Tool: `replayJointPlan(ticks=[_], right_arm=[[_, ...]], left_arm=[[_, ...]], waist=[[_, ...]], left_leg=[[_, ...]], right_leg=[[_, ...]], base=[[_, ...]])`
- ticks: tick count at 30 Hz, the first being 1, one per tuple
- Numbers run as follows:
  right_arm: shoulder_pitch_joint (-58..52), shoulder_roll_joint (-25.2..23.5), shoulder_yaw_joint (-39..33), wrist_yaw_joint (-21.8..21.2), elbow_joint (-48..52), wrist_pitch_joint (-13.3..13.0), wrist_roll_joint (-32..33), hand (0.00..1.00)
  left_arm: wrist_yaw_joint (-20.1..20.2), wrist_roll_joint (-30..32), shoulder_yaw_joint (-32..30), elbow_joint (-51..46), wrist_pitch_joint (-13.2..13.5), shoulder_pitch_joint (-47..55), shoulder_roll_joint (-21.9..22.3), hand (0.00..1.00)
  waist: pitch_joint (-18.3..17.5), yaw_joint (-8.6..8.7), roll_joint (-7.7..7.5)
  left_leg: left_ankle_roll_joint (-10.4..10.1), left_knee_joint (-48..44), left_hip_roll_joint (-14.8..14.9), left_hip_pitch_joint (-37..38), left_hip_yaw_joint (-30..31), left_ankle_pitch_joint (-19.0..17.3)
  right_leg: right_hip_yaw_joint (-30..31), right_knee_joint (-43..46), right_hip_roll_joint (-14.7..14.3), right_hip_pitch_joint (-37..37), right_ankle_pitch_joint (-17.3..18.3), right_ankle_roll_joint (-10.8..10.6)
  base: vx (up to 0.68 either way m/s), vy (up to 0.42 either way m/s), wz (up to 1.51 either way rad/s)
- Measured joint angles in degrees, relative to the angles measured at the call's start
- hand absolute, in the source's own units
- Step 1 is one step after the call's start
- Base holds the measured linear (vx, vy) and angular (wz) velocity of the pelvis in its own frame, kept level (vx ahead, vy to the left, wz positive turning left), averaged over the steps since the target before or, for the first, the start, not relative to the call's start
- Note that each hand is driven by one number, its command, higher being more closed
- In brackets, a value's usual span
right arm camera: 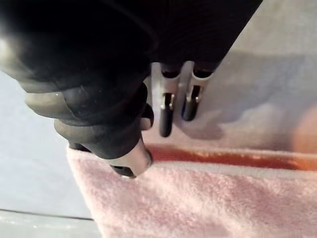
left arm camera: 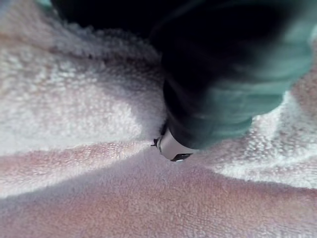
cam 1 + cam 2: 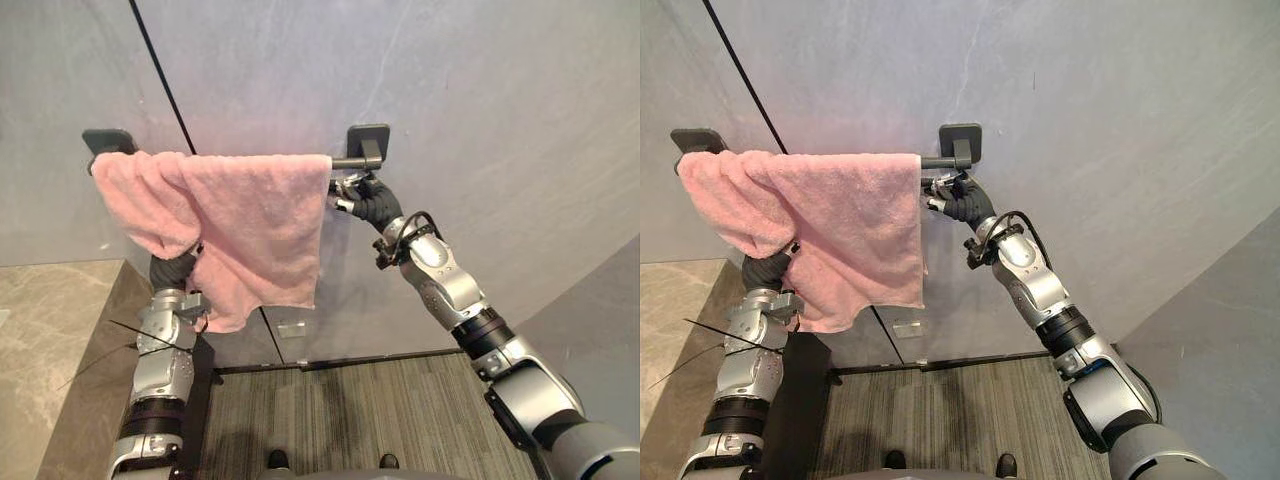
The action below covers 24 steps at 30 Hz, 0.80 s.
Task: Organize washtable
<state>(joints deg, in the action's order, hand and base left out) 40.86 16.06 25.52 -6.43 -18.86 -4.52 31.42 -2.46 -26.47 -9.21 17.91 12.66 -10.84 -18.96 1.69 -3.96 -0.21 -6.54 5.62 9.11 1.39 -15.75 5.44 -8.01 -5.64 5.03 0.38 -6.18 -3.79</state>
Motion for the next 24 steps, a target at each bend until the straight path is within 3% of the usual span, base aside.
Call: replayJointPlan(ticks=[24], right_arm=[[9.99, -7.25, 4.21, 2.52, -8.11, 0.66, 0.06, 0.00]], left_arm=[[-1.37, -1.57, 4.60, 2.37, -0.41, -7.16, 1.94, 1.00]], waist=[[1.41, -0.15, -0.33]], left_leg=[[0.20, 0.21, 0.03, -3.09, 1.46, 0.86]], right_leg=[[-1.81, 0.01, 0.00, -1.80, -0.42, 0.21]], base=[[0.00, 0.000, 0.04]])
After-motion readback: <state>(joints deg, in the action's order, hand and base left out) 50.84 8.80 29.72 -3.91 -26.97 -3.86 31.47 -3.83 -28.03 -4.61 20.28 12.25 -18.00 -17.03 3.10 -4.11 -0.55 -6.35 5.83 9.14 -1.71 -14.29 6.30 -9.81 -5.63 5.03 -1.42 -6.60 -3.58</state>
